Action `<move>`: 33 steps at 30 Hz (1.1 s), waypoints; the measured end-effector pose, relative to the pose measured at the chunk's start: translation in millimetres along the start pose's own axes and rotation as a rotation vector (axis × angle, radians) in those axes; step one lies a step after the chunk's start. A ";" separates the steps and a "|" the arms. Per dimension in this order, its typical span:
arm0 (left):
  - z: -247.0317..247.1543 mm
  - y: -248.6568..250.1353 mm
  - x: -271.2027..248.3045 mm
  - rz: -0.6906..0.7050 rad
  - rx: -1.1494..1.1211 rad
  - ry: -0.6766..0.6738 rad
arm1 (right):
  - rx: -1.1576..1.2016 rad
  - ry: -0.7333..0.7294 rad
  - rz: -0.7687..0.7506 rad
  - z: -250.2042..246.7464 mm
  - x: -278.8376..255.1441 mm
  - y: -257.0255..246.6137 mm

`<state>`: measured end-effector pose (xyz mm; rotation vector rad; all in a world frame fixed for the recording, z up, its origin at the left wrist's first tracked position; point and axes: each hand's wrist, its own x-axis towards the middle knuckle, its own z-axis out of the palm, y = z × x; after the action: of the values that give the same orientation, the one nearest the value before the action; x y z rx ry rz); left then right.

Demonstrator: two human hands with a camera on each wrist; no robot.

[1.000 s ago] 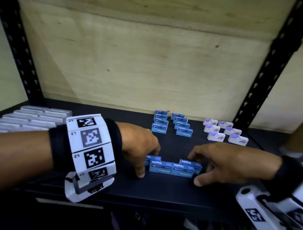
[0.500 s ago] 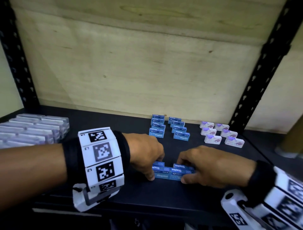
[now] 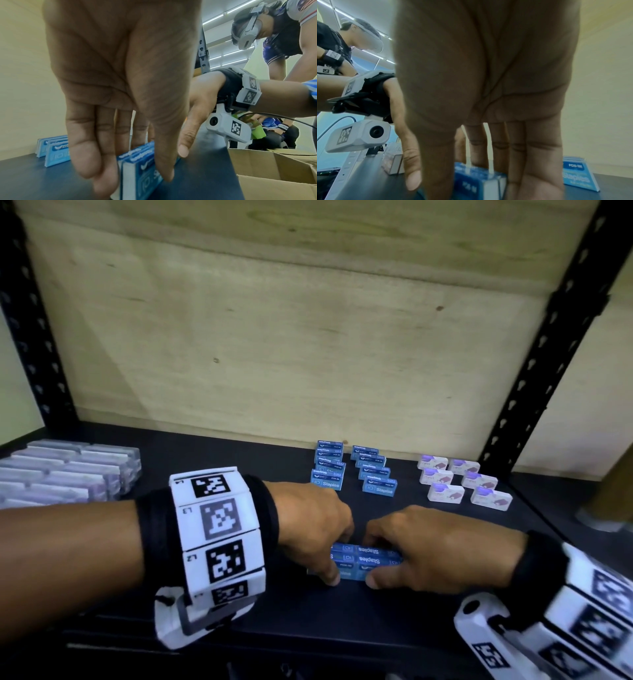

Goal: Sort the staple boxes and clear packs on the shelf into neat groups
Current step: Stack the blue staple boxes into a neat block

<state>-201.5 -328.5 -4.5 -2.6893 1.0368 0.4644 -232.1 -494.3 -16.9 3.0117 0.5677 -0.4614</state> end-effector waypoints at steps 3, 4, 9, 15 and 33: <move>-5.2 -6.6 -0.2 -0.011 -0.033 -0.003 | 0.054 -0.006 0.021 -9.2 -3.2 5.8; -8.1 -10.2 0.3 -0.016 -0.055 -0.004 | 0.073 -0.014 0.033 -13.3 -3.5 9.6; -25.8 -32.5 15.6 -0.045 -0.094 0.069 | 0.156 -0.014 0.085 -35.3 12.2 39.5; -38.4 -58.3 54.0 -0.122 0.009 0.142 | -0.004 0.073 0.203 -52.3 50.0 70.8; -39.5 -62.7 105.9 -0.159 0.255 0.017 | -0.117 -0.018 0.242 -51.3 97.9 82.7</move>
<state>-76.2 -360.1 -1.1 -2.5254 0.8161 0.2604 -100.7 -532.2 1.9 2.9084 0.2156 -0.4239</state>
